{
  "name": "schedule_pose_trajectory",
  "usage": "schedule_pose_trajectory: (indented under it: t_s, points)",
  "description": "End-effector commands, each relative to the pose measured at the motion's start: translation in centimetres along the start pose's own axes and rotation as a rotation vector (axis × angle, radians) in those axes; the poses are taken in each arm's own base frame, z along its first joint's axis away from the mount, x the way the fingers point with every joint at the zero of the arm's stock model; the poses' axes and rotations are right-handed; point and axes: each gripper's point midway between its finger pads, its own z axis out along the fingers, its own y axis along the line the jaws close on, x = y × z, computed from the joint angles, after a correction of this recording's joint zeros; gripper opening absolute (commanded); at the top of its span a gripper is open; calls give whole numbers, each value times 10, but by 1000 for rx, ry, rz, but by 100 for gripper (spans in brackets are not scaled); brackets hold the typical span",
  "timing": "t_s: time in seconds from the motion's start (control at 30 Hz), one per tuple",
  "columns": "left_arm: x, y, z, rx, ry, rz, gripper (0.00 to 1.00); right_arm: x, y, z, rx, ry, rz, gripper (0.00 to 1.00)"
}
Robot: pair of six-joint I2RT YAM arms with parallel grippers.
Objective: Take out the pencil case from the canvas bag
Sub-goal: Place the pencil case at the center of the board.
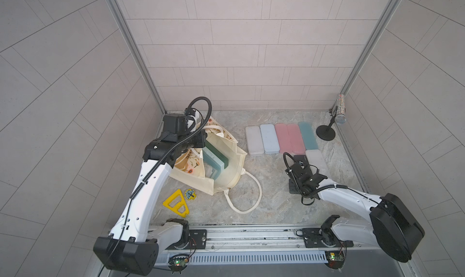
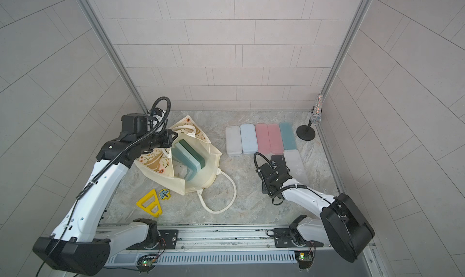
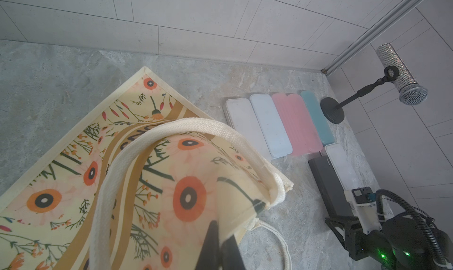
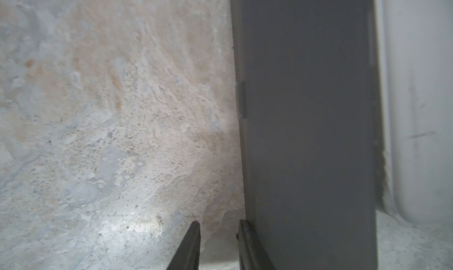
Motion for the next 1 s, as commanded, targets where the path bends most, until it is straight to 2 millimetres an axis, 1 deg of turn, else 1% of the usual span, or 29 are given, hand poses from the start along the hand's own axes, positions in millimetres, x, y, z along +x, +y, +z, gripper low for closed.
schedule_pose_trajectory:
  t_s: [0.0, 0.1, 0.17, 0.27, 0.37, 0.43, 0.53, 0.6, 0.67, 0.83, 0.93, 0.97]
  points:
    - [-26, -14, -13, 39, -91, 27, 0, 1, -19, -1, 67, -18, 36, 30]
    - [-26, -14, -13, 39, -90, 27, 0, -1, -18, -3, 53, -23, 42, 30]
    - [-25, -14, -11, 42, -86, 28, 0, -6, -7, -7, -5, -27, 16, 31]
    - [-25, -15, -11, 51, -84, 38, 0, -20, 23, -22, -172, -112, -36, 32]
    - [-26, -22, -13, 89, -93, 51, 0, -40, 56, -46, -331, -250, -88, 34]
    - [-23, -29, -14, 135, -96, 58, 0, -52, 79, -68, -430, -331, -138, 36]
    - [-15, -31, -16, 152, -93, 52, 0, -60, 115, -102, -561, -462, -239, 36]
    - [-7, -28, -16, 141, -79, 43, 0, -60, 137, -121, -626, -533, -303, 36]
    - [2, -25, -15, 131, -65, 31, 0, -58, 158, -134, -680, -577, -355, 36]
    - [23, -9, -9, 69, -25, -18, 0, -47, 209, -151, -773, -614, -477, 36]
    - [25, -9, -10, 68, -25, -42, 0, -38, 235, -161, -809, -632, -553, 37]
    - [25, -10, -11, 72, -25, -45, 0, -30, 241, -159, -814, -624, -582, 37]
